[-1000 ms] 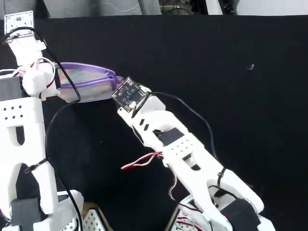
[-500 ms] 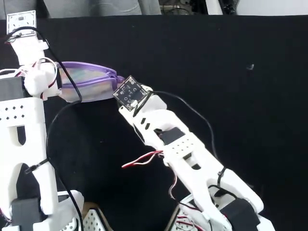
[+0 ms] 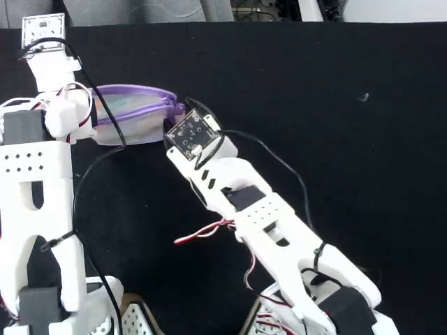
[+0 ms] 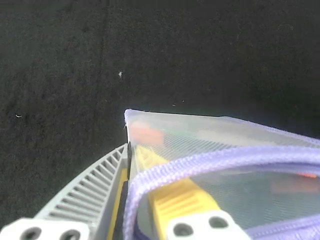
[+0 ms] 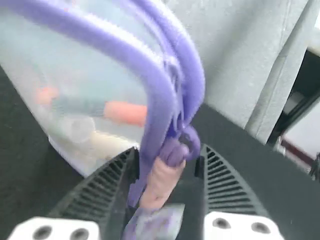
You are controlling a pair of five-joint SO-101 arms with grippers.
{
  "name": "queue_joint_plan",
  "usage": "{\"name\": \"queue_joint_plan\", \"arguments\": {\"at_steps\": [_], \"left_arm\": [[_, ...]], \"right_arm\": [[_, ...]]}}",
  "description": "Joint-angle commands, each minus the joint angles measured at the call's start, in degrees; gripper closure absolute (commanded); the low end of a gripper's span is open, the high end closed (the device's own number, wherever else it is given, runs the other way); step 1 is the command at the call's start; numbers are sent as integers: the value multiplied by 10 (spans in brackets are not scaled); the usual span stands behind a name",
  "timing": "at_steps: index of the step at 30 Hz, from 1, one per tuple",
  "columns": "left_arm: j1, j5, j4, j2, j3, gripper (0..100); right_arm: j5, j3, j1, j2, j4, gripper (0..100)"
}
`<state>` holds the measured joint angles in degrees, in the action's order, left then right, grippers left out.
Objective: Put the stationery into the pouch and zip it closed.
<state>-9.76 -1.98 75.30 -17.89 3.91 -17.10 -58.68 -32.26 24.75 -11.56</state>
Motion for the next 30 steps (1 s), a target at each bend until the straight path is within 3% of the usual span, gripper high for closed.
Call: {"name": "queue_joint_plan", "arguments": {"at_steps": [1,12,19,30], "left_arm": [[25,-8,1,11,5,971],[22,-8,0,13,5,971],[21,-8,-1,13,5,971],[22,-8,1,11,5,971]], "right_arm": [[6,2,-5,7,-34,876],[8,2,-5,8,45,912],[7,2,-8,8,61,801],[11,-7,-4,51,91,797]]}}
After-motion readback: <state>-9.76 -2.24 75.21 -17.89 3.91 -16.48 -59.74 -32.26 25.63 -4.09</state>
